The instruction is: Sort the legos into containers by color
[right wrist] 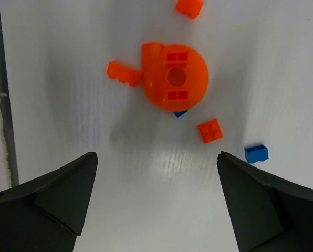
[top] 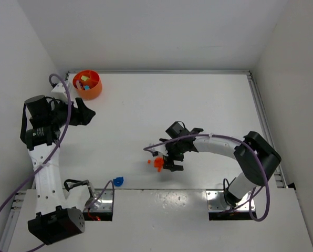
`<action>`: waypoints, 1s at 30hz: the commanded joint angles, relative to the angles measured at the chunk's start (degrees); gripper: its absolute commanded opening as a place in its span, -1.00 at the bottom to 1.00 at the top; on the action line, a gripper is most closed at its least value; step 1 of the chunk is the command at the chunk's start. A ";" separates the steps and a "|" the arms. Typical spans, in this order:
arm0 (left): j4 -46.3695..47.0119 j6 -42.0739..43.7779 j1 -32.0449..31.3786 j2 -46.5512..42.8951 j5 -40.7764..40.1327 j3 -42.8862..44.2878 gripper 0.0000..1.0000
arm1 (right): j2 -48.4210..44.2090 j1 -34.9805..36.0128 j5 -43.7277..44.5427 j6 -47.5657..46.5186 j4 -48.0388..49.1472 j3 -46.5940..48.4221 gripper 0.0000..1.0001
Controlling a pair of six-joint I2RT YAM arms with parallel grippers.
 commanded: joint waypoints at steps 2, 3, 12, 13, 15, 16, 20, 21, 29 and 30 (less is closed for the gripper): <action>0.16 -0.12 0.38 -0.09 1.18 -0.51 0.44 | -2.93 0.19 0.84 -11.13 7.64 -2.41 0.93; 0.77 -0.82 0.38 -0.08 1.18 -0.52 0.44 | -2.93 0.19 0.84 -11.84 7.64 -2.41 0.93; 3.32 -3.55 0.38 1.50 3.03 -2.54 0.44 | 1.20 2.30 -0.31 -15.35 10.72 -3.11 0.96; 3.32 -3.55 0.38 2.02 3.03 -2.54 0.44 | 1.21 2.30 -0.31 -15.88 10.72 -2.59 0.96; 3.32 -3.55 0.38 2.03 3.03 -2.54 0.44 | 2.43 3.00 -0.92 -16.50 10.72 -2.06 0.96; 3.32 -3.55 0.38 2.03 3.03 -2.54 0.44 | 2.44 3.52 -1.70 -16.50 10.02 -1.45 0.96; 3.32 -3.55 0.38 2.55 3.03 -2.54 0.44 | 4.62 4.58 -1.71 -17.73 10.02 -0.31 0.96; 3.32 -3.55 0.38 2.55 3.03 -3.06 0.44 | 4.63 5.19 -1.71 -17.73 10.02 -0.30 0.96; 3.32 -3.55 0.38 2.55 3.03 -3.60 0.44 | 10.07 6.25 -2.77 -18.26 9.49 2.77 0.67; 3.32 -3.55 0.38 2.55 3.03 -3.60 0.44 | 10.60 6.25 -2.77 -18.26 8.62 3.47 0.61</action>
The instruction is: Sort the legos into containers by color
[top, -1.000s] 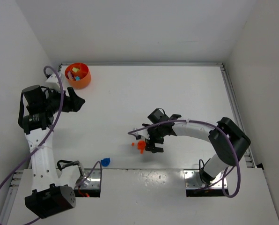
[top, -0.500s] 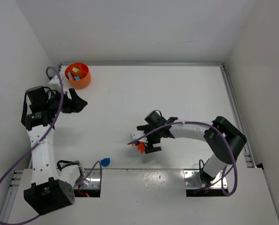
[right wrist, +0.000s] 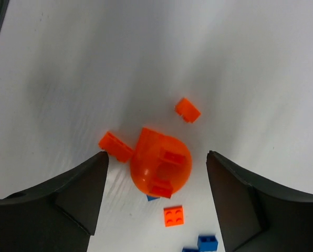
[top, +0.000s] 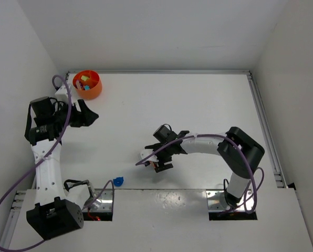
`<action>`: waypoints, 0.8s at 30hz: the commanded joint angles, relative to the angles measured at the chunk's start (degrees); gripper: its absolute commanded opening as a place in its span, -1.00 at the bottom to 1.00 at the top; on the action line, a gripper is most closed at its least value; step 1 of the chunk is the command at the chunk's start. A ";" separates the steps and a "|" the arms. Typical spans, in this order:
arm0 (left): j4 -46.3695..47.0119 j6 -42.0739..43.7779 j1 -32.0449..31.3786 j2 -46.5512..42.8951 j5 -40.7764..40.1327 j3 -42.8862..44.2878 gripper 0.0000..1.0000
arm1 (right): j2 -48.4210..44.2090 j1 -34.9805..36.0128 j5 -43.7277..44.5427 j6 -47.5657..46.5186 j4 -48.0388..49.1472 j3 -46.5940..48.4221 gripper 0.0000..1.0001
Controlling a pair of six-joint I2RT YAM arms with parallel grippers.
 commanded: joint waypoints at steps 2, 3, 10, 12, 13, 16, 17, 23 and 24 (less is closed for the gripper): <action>1.58 -0.29 0.38 -0.22 1.10 0.12 0.44 | 4.25 0.55 -0.45 -1.95 -1.84 2.08 0.43; 1.58 -0.29 0.38 -0.22 1.10 0.12 0.44 | 4.78 0.55 -0.45 -1.95 -2.37 2.78 0.37; 1.58 -0.29 0.38 0.83 1.63 0.12 0.44 | 7.33 0.03 -0.98 -1.95 -6.24 3.40 0.02; 1.58 -0.29 0.38 0.83 1.63 0.12 0.44 | 7.33 0.02 -0.98 -1.95 -6.24 3.40 -0.02; 1.58 -0.29 0.38 0.83 1.63 0.12 0.44 | 7.33 -0.50 -0.37 -1.95 -6.24 2.88 -0.10; 1.58 -0.29 0.38 0.83 2.15 -0.58 0.44 | 7.33 -0.51 -0.36 -0.90 -5.72 2.87 -0.27; 1.58 -0.29 0.38 0.83 2.16 -0.58 0.44 | 6.64 -0.51 -0.36 -0.38 -5.72 2.87 -0.30; 2.10 -0.29 0.38 -0.22 3.30 -2.43 0.44 | 4.70 -0.51 -2.03 5.69 -3.96 6.03 -0.41; 2.10 -0.29 0.38 -0.74 3.30 -2.43 0.44 | 4.70 -0.51 -2.03 6.22 -3.96 6.73 -0.43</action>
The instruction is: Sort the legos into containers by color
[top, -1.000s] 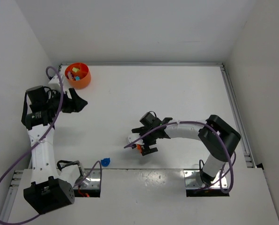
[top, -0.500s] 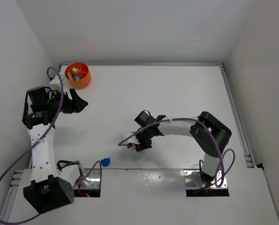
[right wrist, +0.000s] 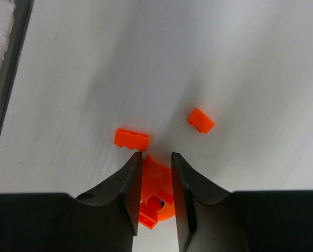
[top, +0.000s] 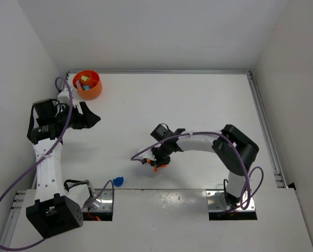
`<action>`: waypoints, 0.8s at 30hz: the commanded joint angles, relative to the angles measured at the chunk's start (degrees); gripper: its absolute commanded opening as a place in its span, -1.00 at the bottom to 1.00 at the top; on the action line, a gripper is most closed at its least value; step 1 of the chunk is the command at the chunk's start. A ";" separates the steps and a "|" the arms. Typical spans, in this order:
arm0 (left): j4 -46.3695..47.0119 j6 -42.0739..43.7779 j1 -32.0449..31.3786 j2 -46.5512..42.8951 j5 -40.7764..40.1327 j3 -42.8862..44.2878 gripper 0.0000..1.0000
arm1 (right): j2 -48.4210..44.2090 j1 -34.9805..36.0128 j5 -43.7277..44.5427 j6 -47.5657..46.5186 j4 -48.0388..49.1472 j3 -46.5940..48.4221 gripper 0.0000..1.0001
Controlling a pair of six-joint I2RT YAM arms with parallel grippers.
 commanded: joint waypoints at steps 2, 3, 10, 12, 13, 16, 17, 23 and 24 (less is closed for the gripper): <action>1.84 -0.16 0.38 -1.76 1.97 -0.18 0.44 | 0.01 -0.40 1.40 2.31 0.83 3.22 -0.46; 1.84 -0.16 0.38 -1.76 1.97 -0.18 0.44 | 0.01 -0.40 1.40 2.83 0.31 3.84 -0.46; 1.84 -0.16 0.38 -2.81 1.97 -0.71 0.44 | -3.84 -0.40 4.48 5.38 -1.72 3.15 0.49; 1.84 -0.16 0.38 -2.81 1.97 -0.71 0.44 | -5.34 -0.92 5.00 5.38 -3.20 2.09 0.52; 1.84 -0.16 0.38 -2.81 1.97 -0.71 0.44 | -5.35 -0.93 5.00 5.38 -3.21 2.09 0.52; 2.37 -0.16 0.38 -2.81 1.97 -0.71 0.44 | -6.48 -0.93 6.75 5.38 -3.74 -1.15 0.52; 2.37 -0.16 0.38 -2.81 1.97 -0.71 0.44 | -6.49 -0.93 6.76 5.38 -3.74 -1.17 0.52; 2.37 -0.16 0.38 -2.81 1.97 -0.71 0.44 | -4.30 -0.93 7.29 5.38 -3.13 -2.31 0.52; 2.37 -0.16 0.38 -2.81 1.97 -0.71 0.44 | -3.77 -0.93 7.29 5.38 -3.13 -2.31 0.52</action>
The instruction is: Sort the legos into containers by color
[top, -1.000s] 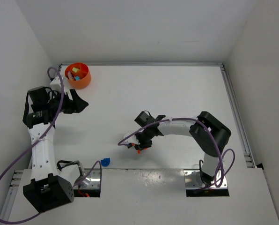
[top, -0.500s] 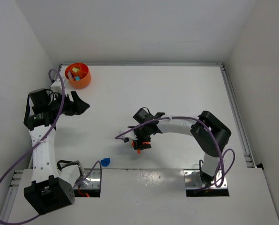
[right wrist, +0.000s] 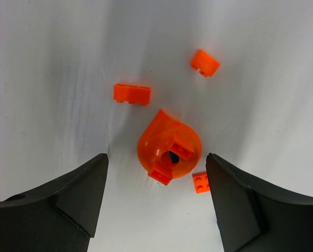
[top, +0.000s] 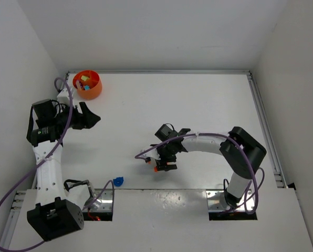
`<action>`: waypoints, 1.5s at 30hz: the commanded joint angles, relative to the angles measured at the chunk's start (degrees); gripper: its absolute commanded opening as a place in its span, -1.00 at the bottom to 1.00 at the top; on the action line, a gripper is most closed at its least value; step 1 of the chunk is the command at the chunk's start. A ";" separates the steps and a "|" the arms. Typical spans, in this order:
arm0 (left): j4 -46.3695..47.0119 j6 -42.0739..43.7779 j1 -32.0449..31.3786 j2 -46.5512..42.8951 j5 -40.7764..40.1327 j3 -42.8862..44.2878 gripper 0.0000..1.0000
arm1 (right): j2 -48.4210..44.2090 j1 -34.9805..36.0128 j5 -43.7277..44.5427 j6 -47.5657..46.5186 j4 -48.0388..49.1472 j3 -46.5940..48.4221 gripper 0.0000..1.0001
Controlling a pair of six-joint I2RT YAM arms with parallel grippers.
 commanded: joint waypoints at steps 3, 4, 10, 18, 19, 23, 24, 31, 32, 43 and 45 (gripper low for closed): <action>1.73 -0.12 0.38 -1.13 1.20 -0.80 0.44 | 3.05 -0.69 0.01 1.47 1.38 0.86 0.52; 1.73 -0.12 0.38 -1.13 1.20 -0.80 0.44 | 3.59 -0.69 0.01 1.48 1.38 1.47 0.52; 1.73 -0.12 0.38 -1.65 1.20 -0.80 0.44 | 7.46 -0.69 -0.52 1.48 -1.87 5.60 0.27; 1.73 -0.12 0.38 -1.65 1.20 -0.80 0.44 | 8.69 -0.69 -1.04 1.48 -3.10 6.75 -0.37; 1.73 -0.12 0.38 -1.65 1.20 -0.80 0.44 | 8.69 -0.69 -1.04 1.48 -3.10 6.75 -0.40; 1.73 -0.12 0.38 -1.65 1.20 -0.80 0.44 | 7.64 -0.69 -1.04 1.48 -3.10 6.23 -0.52; 1.73 -0.12 0.38 -1.13 1.20 -0.80 0.44 | 6.77 -0.69 -1.83 2.17 -3.10 6.23 -0.52; 2.26 -0.64 0.38 -1.13 1.20 -0.80 0.44 | 4.12 -1.21 -4.82 5.96 -3.63 10.88 -0.76; 2.26 -0.64 0.38 -1.13 1.20 -0.80 0.44 | 4.12 -1.21 -4.82 6.83 -4.76 12.45 -0.67; 2.26 -0.64 0.38 -1.65 1.20 -0.80 0.44 | -1.68 -1.74 5.80 12.37 -6.88 6.68 0.30; 2.26 -0.64 0.38 -1.13 1.20 -0.80 0.44 | -2.29 -1.74 6.42 12.98 -6.88 5.53 0.30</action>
